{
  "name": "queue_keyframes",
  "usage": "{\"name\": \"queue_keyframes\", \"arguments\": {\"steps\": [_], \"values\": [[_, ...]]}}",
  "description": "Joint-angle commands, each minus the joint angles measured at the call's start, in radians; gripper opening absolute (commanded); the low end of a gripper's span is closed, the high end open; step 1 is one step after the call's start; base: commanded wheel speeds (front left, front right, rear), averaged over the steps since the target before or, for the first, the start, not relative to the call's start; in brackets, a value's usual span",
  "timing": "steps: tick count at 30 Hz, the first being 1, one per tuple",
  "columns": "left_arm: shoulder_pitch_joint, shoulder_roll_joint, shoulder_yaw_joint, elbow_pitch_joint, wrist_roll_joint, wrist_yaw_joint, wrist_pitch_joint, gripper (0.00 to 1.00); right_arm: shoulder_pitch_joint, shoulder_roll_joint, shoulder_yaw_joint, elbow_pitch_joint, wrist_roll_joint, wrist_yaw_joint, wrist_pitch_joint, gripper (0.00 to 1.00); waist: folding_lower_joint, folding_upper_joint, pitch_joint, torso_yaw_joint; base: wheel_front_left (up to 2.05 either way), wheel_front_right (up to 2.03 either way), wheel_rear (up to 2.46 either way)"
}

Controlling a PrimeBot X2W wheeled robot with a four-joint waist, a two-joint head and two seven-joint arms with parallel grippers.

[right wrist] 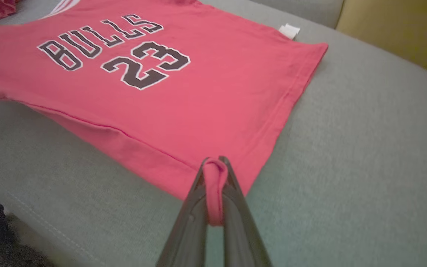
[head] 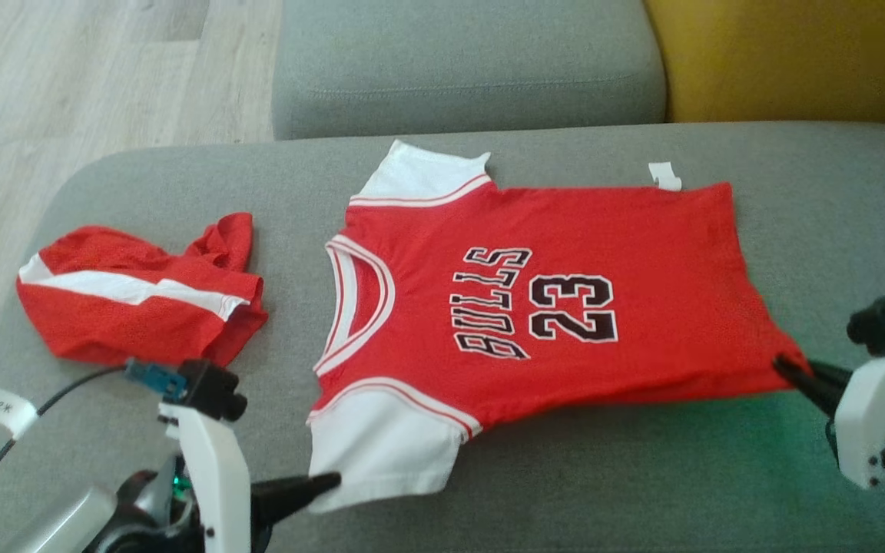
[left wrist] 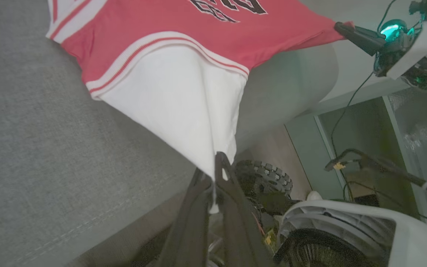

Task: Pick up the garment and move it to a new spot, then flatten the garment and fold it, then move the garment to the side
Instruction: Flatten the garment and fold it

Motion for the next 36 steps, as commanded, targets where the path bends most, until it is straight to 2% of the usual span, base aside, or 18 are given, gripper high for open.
{"name": "queue_keyframes", "arguments": {"steps": [1,9,14,22,29,36], "values": [[-0.041,0.055,0.045,-0.048,-0.011,0.006,0.009,0.00,0.026,-0.055,-0.009,-0.022,0.025,-0.001,0.012,0.00,0.0001,-0.0001,-0.007,-0.004,0.00,0.00,0.00],[-0.006,0.110,0.052,-0.142,-0.051,0.028,0.056,0.00,0.074,-0.133,-0.008,-0.136,0.085,-0.001,0.103,0.00,0.0001,-0.0001,-0.008,-0.017,0.00,0.00,0.00],[-0.034,0.112,0.066,-0.141,-0.013,0.038,0.033,0.00,0.046,-0.141,-0.008,-0.161,0.091,-0.001,0.122,0.00,0.0001,-0.0001,0.010,-0.033,0.00,0.00,0.00],[-0.142,0.084,0.074,-0.079,0.029,0.033,0.041,0.00,-0.031,-0.108,-0.009,-0.157,0.095,-0.001,0.153,0.00,0.0001,-0.0001,0.051,-0.051,0.00,0.00,0.00],[-0.324,0.024,0.057,0.070,0.088,0.000,0.080,0.00,-0.118,-0.068,-0.009,-0.130,0.053,-0.001,0.184,0.00,0.0001,-0.0001,0.121,-0.068,0.00,0.00,0.00],[-0.455,-0.034,0.033,0.220,0.152,-0.040,0.071,0.00,-0.163,-0.030,-0.008,-0.090,0.023,-0.001,0.197,0.00,0.0001,-0.0001,0.169,-0.088,0.00,0.00,0.00]]}}
